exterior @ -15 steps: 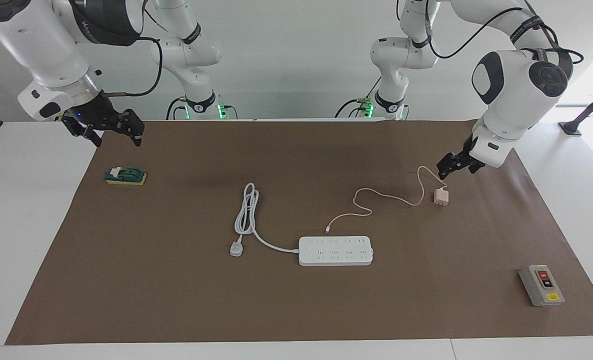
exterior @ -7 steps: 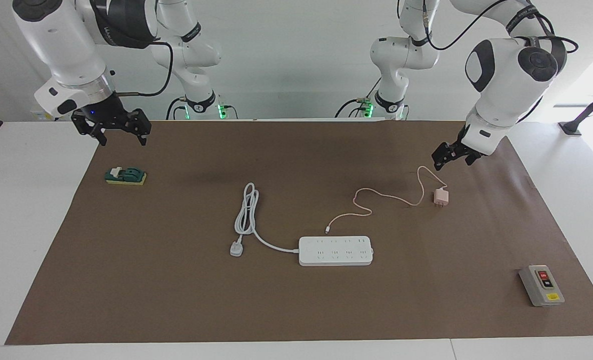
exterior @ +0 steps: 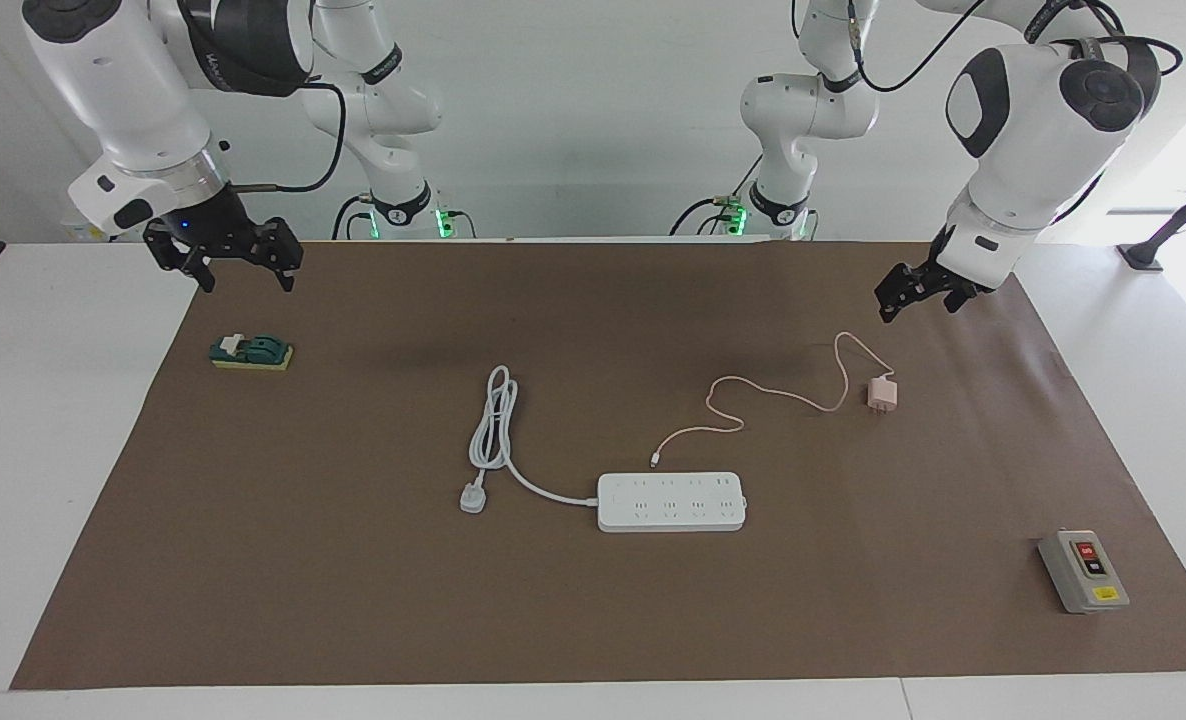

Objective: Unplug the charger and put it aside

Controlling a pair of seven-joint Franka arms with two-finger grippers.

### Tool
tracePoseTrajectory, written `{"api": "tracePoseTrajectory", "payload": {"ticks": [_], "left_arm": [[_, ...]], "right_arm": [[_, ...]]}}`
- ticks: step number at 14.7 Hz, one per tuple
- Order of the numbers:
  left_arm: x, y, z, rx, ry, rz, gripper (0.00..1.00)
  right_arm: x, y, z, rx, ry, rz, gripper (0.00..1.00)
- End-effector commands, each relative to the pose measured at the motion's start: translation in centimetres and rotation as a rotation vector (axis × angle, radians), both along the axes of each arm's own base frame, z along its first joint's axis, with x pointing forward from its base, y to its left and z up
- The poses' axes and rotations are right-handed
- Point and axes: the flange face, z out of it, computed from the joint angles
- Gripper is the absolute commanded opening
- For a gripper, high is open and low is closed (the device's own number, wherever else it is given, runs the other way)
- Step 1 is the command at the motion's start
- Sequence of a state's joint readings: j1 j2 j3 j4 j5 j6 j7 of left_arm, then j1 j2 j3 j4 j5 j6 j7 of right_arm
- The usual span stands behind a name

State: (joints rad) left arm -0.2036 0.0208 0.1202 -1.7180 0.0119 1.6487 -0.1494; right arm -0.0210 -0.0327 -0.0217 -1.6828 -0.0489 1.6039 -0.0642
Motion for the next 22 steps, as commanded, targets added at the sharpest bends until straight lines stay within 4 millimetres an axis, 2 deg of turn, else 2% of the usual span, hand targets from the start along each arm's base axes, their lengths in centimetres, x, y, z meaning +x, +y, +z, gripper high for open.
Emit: {"api": "tracePoseTrajectory", "payload": {"ticks": [1, 8, 10, 11, 16, 22], "left_arm": [[-0.2, 0.6, 0.8, 0.018, 0.005, -0.006, 1.00], [-0.6, 0.9, 1.8, 0.016, -0.011, -0.008, 1.00], [-0.7, 1.5, 1.8, 0.018, -0.011, -0.003, 1.00], [-0.9, 0.9, 2.0, 0.017, -0.014, -0.016, 1.00], [-1.0, 0.9, 1.9, 0.013, -0.008, -0.067, 1.00], [-1.0, 0.0, 2.5, 0.013, -0.020, -0.084, 1.00]], "right_arm": [[-0.5, -0.4, 0.3, 0.025, -0.012, -0.020, 1.00], [-0.6, -0.4, 0.3, 0.034, -0.014, -0.025, 1.00], [-0.6, -0.2, 0.3, 0.051, -0.014, -0.027, 1.00], [-0.6, -0.2, 0.3, 0.054, -0.015, -0.027, 1.00], [-0.6, -0.1, 0.3, 0.054, -0.014, -0.024, 1.00], [-0.6, 0.5, 0.2, 0.052, -0.013, -0.015, 1.00]]}}
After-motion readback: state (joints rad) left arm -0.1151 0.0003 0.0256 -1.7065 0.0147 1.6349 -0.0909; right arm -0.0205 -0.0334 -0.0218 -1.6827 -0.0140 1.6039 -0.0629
